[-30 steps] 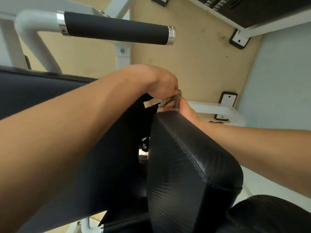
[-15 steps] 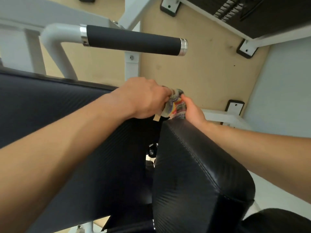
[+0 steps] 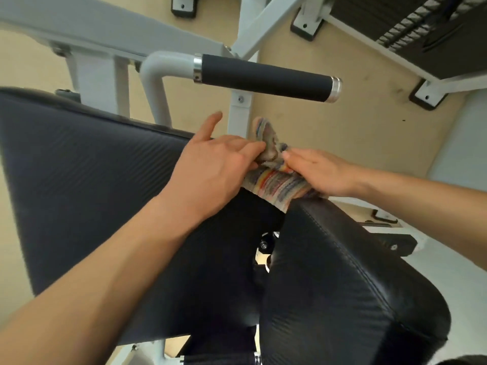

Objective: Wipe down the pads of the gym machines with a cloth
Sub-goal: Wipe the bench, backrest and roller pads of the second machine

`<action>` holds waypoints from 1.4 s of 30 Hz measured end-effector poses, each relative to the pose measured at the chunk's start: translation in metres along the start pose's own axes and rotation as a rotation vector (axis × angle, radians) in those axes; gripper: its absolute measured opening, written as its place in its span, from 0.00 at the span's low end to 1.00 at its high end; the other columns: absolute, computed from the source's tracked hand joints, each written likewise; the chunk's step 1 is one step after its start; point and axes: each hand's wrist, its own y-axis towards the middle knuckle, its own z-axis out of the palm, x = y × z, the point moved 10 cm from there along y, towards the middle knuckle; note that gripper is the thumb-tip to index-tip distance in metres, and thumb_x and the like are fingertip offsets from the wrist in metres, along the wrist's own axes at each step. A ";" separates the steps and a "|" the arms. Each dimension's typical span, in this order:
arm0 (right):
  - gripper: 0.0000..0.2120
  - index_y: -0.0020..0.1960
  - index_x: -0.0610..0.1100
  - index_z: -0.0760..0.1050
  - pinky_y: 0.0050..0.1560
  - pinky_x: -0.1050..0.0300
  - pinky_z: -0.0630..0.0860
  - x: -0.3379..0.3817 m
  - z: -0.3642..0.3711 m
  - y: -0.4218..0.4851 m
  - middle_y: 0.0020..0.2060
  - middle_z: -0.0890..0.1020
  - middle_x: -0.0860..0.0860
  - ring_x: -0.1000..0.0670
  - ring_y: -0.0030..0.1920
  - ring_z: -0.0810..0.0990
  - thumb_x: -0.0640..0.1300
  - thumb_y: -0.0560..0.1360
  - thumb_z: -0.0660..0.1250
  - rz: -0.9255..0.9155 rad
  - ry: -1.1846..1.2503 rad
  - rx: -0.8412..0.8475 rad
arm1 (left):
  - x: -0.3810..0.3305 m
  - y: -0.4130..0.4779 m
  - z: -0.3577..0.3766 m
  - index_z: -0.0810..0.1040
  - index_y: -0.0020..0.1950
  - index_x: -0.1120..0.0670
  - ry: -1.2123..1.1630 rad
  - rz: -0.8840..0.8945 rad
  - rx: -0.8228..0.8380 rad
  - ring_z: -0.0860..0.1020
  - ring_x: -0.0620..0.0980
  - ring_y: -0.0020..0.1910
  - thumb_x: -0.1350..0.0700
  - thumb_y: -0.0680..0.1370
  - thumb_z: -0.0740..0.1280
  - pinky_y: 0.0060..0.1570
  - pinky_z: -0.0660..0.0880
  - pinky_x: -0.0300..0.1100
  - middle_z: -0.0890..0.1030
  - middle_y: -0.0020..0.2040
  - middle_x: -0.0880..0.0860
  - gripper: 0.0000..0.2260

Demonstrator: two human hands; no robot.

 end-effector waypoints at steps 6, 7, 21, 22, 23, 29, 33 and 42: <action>0.18 0.70 0.48 0.66 0.62 0.50 0.72 0.142 0.033 0.017 0.58 0.71 0.54 0.53 0.55 0.72 0.55 0.85 0.52 -0.423 -0.322 0.017 | 0.061 -0.076 -0.046 0.80 0.66 0.54 0.028 -0.317 -0.366 0.80 0.52 0.64 0.58 0.80 0.62 0.76 0.51 0.62 0.83 0.62 0.52 0.16; 0.20 0.72 0.47 0.64 0.64 0.50 0.72 0.164 0.038 0.015 0.61 0.71 0.54 0.51 0.58 0.72 0.55 0.84 0.54 -0.487 -0.368 -0.026 | 0.076 -0.091 -0.052 0.80 0.66 0.54 0.052 -0.367 -0.417 0.80 0.52 0.64 0.60 0.80 0.62 0.76 0.51 0.63 0.83 0.62 0.51 0.16; 0.21 0.73 0.43 0.64 0.61 0.47 0.69 0.303 0.063 0.030 0.70 0.72 0.46 0.45 0.68 0.73 0.51 0.84 0.54 -0.609 -0.405 -0.235 | 0.246 -0.142 -0.099 0.80 0.58 0.45 -0.050 -0.875 -0.344 0.80 0.52 0.58 0.54 0.77 0.55 0.77 0.41 0.60 0.85 0.51 0.46 0.17; 0.18 0.69 0.44 0.67 0.55 0.48 0.69 0.316 0.064 0.040 0.66 0.75 0.47 0.44 0.64 0.75 0.52 0.84 0.54 -0.619 -0.391 -0.237 | 0.261 -0.142 -0.097 0.80 0.57 0.44 -0.103 -0.913 -0.337 0.80 0.52 0.58 0.54 0.77 0.56 0.77 0.42 0.59 0.85 0.52 0.46 0.16; 0.17 0.67 0.45 0.68 0.52 0.48 0.68 0.329 0.067 0.049 0.65 0.76 0.47 0.44 0.62 0.77 0.53 0.84 0.53 -0.624 -0.371 -0.233 | 0.277 -0.144 -0.094 0.81 0.56 0.43 -0.186 -0.962 -0.329 0.79 0.52 0.59 0.54 0.76 0.57 0.77 0.45 0.59 0.85 0.54 0.46 0.15; 0.18 0.65 0.46 0.71 0.51 0.50 0.67 0.389 0.077 0.093 0.61 0.80 0.44 0.42 0.60 0.78 0.55 0.84 0.52 -0.623 -0.326 -0.185 | 0.334 -0.162 -0.068 0.83 0.58 0.49 -0.462 -1.174 -0.150 0.77 0.52 0.50 0.59 0.76 0.65 0.54 0.72 0.45 0.82 0.49 0.53 0.14; 0.17 0.64 0.45 0.71 0.52 0.51 0.66 0.386 0.079 0.091 0.60 0.80 0.44 0.44 0.56 0.77 0.55 0.84 0.52 -0.645 -0.329 -0.123 | 0.311 -0.171 -0.060 0.84 0.53 0.49 -0.691 -1.118 -0.256 0.77 0.46 0.41 0.63 0.76 0.64 0.44 0.72 0.40 0.81 0.40 0.47 0.14; 0.19 0.67 0.42 0.67 0.49 0.53 0.65 0.327 0.068 0.040 0.63 0.75 0.44 0.42 0.59 0.77 0.55 0.85 0.52 -0.694 -0.577 -0.149 | 0.276 -0.168 -0.077 0.85 0.53 0.50 -0.757 -1.015 -0.422 0.80 0.43 0.49 0.60 0.77 0.61 0.50 0.76 0.35 0.85 0.49 0.46 0.14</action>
